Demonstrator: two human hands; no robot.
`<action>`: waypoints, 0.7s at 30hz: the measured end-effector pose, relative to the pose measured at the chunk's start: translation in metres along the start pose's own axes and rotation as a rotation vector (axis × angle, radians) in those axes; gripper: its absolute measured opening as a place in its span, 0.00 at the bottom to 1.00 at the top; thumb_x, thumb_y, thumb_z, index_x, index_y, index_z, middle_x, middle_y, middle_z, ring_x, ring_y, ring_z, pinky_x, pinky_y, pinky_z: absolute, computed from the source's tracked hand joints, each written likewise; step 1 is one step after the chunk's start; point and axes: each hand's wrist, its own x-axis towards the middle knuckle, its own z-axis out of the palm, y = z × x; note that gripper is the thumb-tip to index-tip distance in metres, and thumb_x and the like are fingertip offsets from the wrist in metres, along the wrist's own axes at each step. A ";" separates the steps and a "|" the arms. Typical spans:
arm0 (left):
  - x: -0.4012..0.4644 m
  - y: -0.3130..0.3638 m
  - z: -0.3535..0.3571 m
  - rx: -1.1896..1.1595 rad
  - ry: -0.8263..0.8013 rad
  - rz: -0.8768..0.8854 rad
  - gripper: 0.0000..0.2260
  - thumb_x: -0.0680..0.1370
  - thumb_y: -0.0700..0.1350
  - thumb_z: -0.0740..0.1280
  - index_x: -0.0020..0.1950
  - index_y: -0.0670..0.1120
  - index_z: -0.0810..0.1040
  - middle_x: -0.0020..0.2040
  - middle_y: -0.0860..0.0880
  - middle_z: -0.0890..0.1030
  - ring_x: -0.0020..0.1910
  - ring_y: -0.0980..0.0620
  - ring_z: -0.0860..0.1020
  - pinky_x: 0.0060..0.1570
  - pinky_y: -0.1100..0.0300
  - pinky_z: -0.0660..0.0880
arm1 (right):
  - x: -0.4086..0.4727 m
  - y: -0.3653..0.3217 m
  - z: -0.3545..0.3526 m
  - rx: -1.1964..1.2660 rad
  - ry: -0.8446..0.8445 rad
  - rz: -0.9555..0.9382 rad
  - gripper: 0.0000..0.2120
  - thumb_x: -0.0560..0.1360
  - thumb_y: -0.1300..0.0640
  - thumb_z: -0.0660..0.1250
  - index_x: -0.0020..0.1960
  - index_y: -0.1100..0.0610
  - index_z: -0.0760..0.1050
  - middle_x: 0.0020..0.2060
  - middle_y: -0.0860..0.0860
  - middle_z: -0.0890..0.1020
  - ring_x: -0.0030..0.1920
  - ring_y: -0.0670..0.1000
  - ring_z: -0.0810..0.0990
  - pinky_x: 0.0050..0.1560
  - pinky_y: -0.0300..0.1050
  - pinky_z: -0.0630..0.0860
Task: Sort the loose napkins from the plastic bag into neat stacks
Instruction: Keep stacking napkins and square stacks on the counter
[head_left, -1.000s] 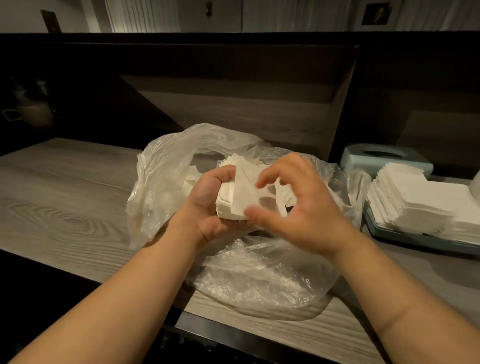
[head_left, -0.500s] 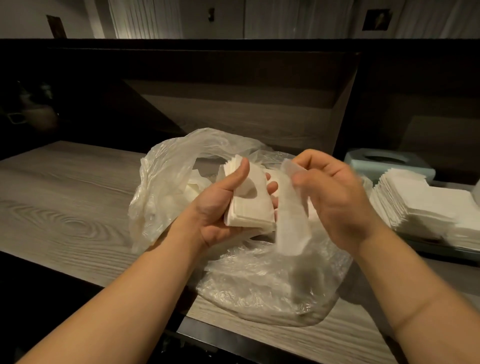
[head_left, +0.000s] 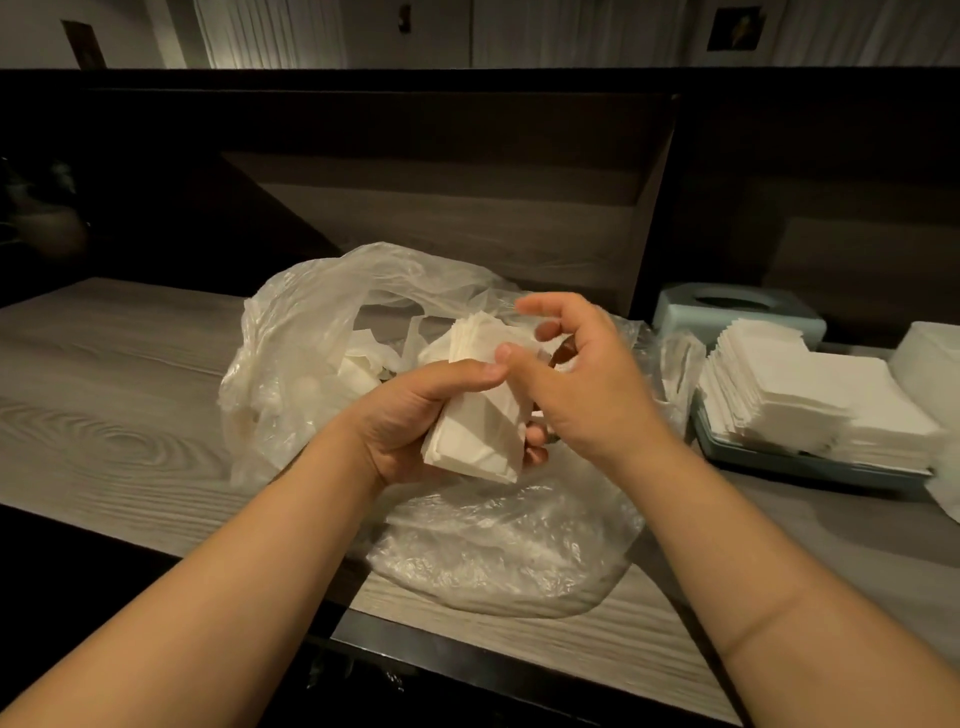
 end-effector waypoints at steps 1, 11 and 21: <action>-0.001 0.000 0.002 0.010 -0.027 -0.008 0.26 0.69 0.46 0.81 0.64 0.40 0.81 0.50 0.39 0.82 0.47 0.43 0.82 0.54 0.45 0.80 | -0.001 -0.002 -0.002 -0.015 -0.035 -0.009 0.15 0.77 0.52 0.72 0.62 0.43 0.76 0.57 0.45 0.73 0.39 0.41 0.80 0.34 0.36 0.78; 0.010 0.010 0.035 0.284 -0.169 -0.238 0.21 0.72 0.38 0.68 0.65 0.39 0.74 0.52 0.39 0.80 0.45 0.42 0.78 0.48 0.47 0.79 | -0.012 -0.021 -0.062 0.017 -0.454 0.077 0.10 0.78 0.61 0.71 0.57 0.52 0.83 0.47 0.49 0.87 0.44 0.52 0.86 0.42 0.43 0.82; 0.031 -0.028 0.094 0.640 0.235 0.005 0.26 0.67 0.54 0.81 0.62 0.49 0.81 0.54 0.51 0.86 0.56 0.51 0.84 0.54 0.59 0.81 | -0.084 0.009 -0.125 0.076 0.156 0.077 0.08 0.80 0.57 0.69 0.56 0.47 0.81 0.45 0.42 0.85 0.48 0.41 0.83 0.45 0.37 0.82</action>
